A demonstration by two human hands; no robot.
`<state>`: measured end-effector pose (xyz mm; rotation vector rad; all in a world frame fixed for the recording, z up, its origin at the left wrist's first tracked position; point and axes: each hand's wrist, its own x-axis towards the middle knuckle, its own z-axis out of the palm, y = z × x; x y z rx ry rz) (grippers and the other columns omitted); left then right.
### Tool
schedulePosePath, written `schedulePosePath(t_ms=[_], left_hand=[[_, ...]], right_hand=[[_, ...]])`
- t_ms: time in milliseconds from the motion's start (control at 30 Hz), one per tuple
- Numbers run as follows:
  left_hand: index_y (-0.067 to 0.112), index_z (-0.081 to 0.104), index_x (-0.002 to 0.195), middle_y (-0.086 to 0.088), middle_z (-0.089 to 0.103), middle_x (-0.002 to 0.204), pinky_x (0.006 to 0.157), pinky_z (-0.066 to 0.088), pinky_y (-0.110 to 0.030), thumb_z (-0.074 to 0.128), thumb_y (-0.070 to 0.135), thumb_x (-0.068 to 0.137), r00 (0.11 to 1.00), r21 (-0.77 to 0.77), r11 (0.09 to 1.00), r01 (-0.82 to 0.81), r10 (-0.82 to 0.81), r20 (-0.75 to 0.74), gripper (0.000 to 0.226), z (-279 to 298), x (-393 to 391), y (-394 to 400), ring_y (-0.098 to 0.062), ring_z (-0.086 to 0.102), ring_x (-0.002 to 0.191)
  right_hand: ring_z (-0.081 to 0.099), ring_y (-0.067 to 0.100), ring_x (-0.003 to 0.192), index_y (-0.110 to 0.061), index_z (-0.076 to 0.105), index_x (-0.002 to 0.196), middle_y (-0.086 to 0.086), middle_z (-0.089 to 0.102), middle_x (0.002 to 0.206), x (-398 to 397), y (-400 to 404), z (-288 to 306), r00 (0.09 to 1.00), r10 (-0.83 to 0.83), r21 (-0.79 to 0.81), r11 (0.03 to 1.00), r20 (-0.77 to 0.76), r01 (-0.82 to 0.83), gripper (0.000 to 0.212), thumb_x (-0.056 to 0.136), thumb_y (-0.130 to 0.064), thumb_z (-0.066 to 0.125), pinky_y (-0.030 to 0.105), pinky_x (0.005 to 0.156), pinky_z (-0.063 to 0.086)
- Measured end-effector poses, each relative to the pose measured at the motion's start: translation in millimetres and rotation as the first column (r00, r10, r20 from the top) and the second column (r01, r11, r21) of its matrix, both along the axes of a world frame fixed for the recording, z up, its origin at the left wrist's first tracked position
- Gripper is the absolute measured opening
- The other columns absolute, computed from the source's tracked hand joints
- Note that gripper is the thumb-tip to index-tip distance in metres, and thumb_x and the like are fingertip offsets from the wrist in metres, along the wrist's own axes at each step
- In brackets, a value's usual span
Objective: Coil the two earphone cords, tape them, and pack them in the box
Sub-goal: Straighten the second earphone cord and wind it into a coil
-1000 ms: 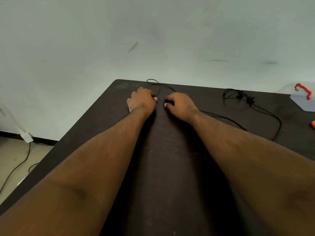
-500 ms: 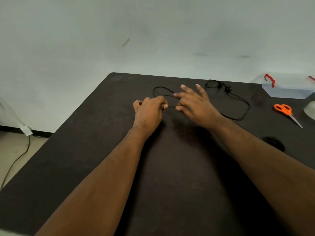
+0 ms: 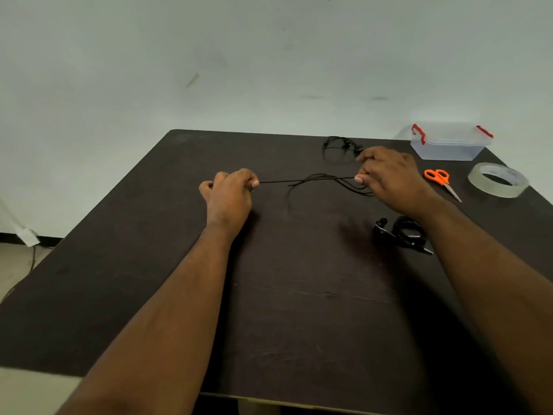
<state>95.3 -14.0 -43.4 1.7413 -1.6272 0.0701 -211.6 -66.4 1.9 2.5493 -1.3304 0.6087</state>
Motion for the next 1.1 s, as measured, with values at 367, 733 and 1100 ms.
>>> schedulePosePath(t_ms=[367, 733, 1100], left_hand=[[0.025, 0.056, 0.085, 0.013, 0.058, 0.086, 0.087, 0.022, -0.036, 0.048, 0.014, 0.095, 0.831, 0.024, 0.933, -0.360, 0.332, -0.445, 0.016, -2.6, 24.5, -10.7, -0.020, 0.055, 0.097], [0.016, 0.053, 0.134, -0.002, 0.060, 0.125, 0.091, 0.043, -0.034, 0.050, 0.010, 0.094, 0.980, -0.266, 0.954, -0.137, 0.092, -0.176, 0.041, 13.1, 2.6, -6.8, -0.020, 0.054, 0.106], [0.011, 0.076, 0.090, 0.003, 0.072, 0.082, 0.070, 0.051, -0.018, 0.074, 0.018, 0.081, 0.849, -0.180, 0.889, 0.421, -0.456, -0.266, 0.012, 3.9, -22.6, -12.7, -0.004, 0.065, 0.078]], right_hand=[[0.064, 0.024, 0.075, -0.011, 0.061, 0.088, 0.005, 0.068, 0.086, 76.7, 9.2, -31.3, 0.797, -0.092, 0.004, 0.994, 0.596, 0.111, 0.023, 0.095, -0.028, 0.047, 0.040, 0.069, 0.052], [0.050, 0.009, 0.063, -0.009, 0.066, 0.085, -0.002, 0.062, 0.074, 115.8, 16.3, -43.9, 0.840, 0.099, -0.010, 0.994, 0.534, -0.110, 0.014, 0.092, -0.019, 0.060, 0.024, 0.059, 0.039], [0.059, 0.007, 0.070, -0.014, 0.071, 0.089, -0.005, 0.067, 0.077, 121.3, 10.2, -47.1, 0.841, 0.156, 0.077, 0.971, 0.518, -0.228, 0.014, 0.090, -0.026, 0.064, 0.025, 0.063, 0.047]])
